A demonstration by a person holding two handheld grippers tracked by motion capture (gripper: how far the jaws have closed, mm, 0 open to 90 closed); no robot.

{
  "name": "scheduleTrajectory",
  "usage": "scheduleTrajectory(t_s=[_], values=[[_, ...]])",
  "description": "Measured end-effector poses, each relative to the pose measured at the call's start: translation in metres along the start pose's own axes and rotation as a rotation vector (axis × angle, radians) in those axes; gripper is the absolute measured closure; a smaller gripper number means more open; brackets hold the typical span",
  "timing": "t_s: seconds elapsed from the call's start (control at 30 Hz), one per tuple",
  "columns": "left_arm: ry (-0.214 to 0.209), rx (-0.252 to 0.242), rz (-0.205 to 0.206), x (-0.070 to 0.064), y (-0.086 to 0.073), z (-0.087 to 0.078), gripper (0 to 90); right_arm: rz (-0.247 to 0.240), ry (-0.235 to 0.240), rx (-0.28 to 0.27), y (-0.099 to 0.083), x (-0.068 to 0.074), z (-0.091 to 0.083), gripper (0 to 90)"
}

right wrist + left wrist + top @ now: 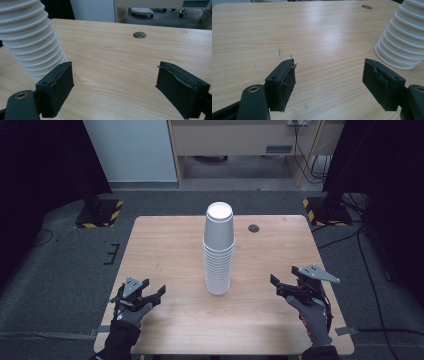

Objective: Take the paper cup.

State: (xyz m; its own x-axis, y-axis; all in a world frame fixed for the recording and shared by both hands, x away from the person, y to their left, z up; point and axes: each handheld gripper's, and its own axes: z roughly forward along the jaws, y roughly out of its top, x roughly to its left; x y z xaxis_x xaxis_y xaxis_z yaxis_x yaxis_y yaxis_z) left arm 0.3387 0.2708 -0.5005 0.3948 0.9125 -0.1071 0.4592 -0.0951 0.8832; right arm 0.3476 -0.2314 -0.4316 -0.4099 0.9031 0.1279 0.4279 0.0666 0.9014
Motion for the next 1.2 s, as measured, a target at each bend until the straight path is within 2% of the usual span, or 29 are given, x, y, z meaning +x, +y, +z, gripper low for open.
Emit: scheduleTrajectory(t_s=[0.17,0.6,1.2], values=[[-0.001,0.001,0.002,0.0,0.0,0.0,24.8,-0.013,0.017,-0.022,0.009,0.008,0.0,13.4],[0.0,0.01,0.005,0.0,-0.001,0.001,24.6,-0.016,0.066,-0.124,0.042,0.03,-0.006,13.0],[-0.001,0.017,0.008,0.0,-0.002,0.002,24.4,-0.049,0.093,-0.19,0.083,0.048,-0.013,13.0]])
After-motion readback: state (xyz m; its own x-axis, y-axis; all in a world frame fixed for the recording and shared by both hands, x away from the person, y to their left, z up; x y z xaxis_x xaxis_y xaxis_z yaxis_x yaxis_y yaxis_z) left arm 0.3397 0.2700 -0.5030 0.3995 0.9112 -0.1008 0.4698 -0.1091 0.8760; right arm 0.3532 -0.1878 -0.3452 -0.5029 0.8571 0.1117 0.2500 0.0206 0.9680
